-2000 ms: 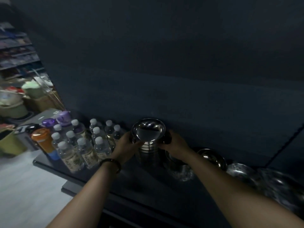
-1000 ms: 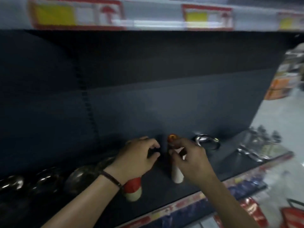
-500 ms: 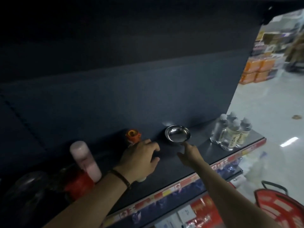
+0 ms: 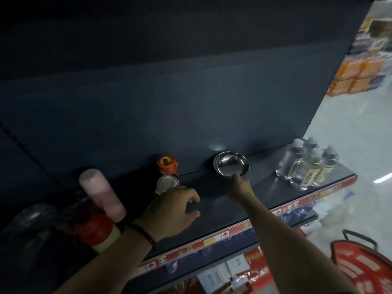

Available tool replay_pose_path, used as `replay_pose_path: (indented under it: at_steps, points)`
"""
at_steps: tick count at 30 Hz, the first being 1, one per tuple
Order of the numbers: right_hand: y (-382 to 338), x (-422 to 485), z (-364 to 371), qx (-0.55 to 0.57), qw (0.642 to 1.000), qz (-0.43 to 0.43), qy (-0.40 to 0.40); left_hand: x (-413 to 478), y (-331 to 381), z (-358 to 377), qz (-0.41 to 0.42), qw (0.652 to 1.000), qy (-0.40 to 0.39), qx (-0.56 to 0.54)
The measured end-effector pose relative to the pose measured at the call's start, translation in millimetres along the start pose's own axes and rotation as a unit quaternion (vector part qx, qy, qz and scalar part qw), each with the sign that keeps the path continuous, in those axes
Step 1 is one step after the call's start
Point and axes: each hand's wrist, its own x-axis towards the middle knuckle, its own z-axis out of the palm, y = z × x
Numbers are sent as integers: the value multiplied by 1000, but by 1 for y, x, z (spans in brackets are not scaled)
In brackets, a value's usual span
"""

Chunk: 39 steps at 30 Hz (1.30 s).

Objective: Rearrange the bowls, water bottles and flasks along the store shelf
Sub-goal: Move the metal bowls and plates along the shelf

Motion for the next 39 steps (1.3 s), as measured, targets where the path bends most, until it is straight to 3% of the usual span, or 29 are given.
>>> replay_pose_path:
  at_steps: [5,9,14,21,25,30,39]
  points:
    - [8,-32,11,43,996,25,77,-7,-2,9,-11,999,-26,-29]
    - [19,-79,34,108,985,-9,135,-16,0,21,-23,997,-45,-51]
    - [29,-122,52,210,964,-27,159,-29,1,33,-50,993,-62,-88]
    - [4,-188,35,212,945,-81,236,-42,-15,10,-69,979,-40,-186]
    - [-27,-227,7,284,917,-141,242,-61,-31,-18,-107,940,-15,-324]
    - [-83,-282,-8,306,892,-233,237,-98,-49,-57,-60,907,-5,-417]
    - [-229,-346,56,354,878,-289,143,-216,-171,-122,-57,881,78,-463]
